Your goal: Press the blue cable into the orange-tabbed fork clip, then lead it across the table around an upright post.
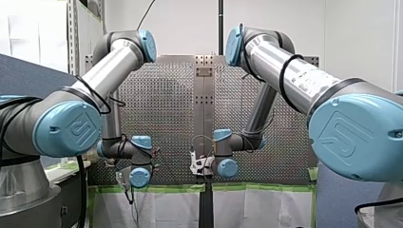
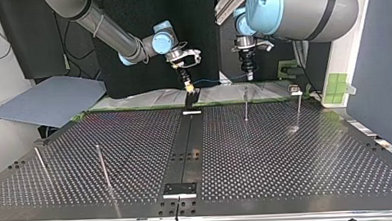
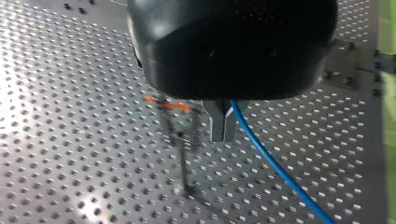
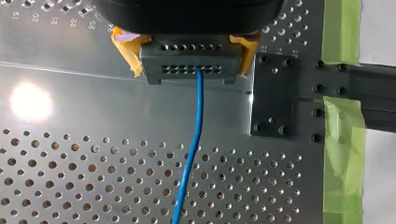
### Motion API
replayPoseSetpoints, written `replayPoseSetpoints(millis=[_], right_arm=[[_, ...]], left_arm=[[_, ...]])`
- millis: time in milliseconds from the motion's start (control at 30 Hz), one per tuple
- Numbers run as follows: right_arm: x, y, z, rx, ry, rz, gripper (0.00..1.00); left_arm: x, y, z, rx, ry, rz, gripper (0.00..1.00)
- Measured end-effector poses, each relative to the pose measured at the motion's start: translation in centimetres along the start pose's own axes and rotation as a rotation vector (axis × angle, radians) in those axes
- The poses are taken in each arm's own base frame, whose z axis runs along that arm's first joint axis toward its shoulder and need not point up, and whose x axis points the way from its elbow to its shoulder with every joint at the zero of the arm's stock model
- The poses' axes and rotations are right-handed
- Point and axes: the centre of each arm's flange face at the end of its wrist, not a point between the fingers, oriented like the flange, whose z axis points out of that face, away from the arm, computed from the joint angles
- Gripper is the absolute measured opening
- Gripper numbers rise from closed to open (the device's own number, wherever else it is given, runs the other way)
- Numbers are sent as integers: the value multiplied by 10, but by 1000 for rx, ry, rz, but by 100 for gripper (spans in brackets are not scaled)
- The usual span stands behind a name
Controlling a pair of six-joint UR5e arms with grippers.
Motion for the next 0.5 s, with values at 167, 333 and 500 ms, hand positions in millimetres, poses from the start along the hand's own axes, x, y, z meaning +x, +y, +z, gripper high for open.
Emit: replayPoseSetpoints(millis=[167,333,500], right_arm=[[-1,0,0,-1,-2,-3,0],[-1,-1,0,1,-2,-7,0],[-1,-1,-1,2,-4,-8,0]], left_arm=[[-17,-8,8,22,-31,-17,0],[-24,-7,17,27,-48,-23,0],[-30,3,27,7,-56,-22,0]])
